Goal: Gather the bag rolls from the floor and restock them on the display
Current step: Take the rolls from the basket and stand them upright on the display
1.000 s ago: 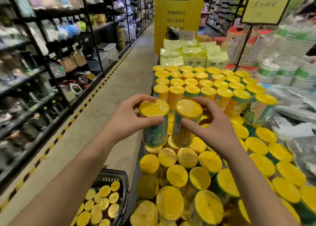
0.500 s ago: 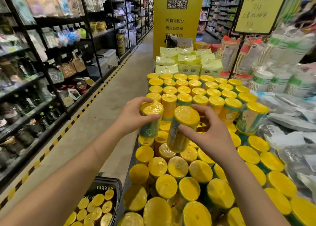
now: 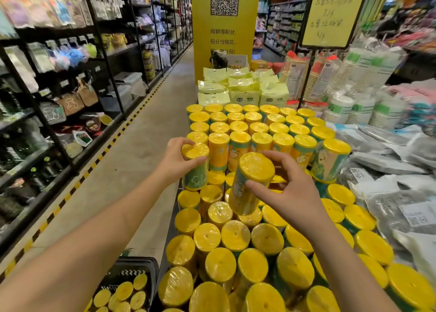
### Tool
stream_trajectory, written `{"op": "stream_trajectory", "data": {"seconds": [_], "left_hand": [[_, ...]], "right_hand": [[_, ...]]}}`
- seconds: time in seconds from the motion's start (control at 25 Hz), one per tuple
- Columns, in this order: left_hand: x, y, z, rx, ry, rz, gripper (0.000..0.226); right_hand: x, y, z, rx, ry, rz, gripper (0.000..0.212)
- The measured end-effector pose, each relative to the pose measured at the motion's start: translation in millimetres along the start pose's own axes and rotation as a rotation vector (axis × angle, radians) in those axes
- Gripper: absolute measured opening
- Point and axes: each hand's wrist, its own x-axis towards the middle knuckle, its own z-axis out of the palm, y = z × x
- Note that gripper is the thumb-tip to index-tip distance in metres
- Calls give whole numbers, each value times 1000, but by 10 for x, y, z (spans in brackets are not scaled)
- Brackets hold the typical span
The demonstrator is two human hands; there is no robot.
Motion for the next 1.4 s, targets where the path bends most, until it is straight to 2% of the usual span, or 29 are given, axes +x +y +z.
{"op": "stream_trajectory", "data": {"seconds": [0.16, 0.44, 0.52, 0.6, 0.68, 0.76, 0.8, 0.96, 1.12, 1.4], "left_hand": [[-25, -70, 21, 33, -16, 35, 51], [-162, 19, -47, 182, -51, 61, 55], [-327, 174, -98, 193, 46, 148, 52], [-561, 350, -67, 90, 159, 214, 39], [-776, 461, 86, -124, 30, 77, 32], [-897, 465, 319, -296, -188, -126, 41], [-918, 442, 425, -365, -246, -202, 49], [-905, 361, 675, -606, -263, -335, 71], [-879, 281, 802, -617, -289, -360, 87], [-760, 171, 887, -609, -248, -360, 92]], "right_hand": [[18, 15, 89, 8, -4, 3, 69], [189, 68, 281, -10, -36, 21, 70], [335, 57, 327, -24, -36, 8, 70], [511, 78, 411, -39, -20, 12, 71], [669, 144, 556, -55, -6, 29, 74], [781, 251, 717, -68, 1, 42, 76], [818, 312, 785, -67, 6, 47, 76], [906, 547, 968, -7, -1, 58, 69], [962, 687, 1100, 7, -18, 86, 69], [1087, 794, 1132, 26, -60, 107, 61]]}}
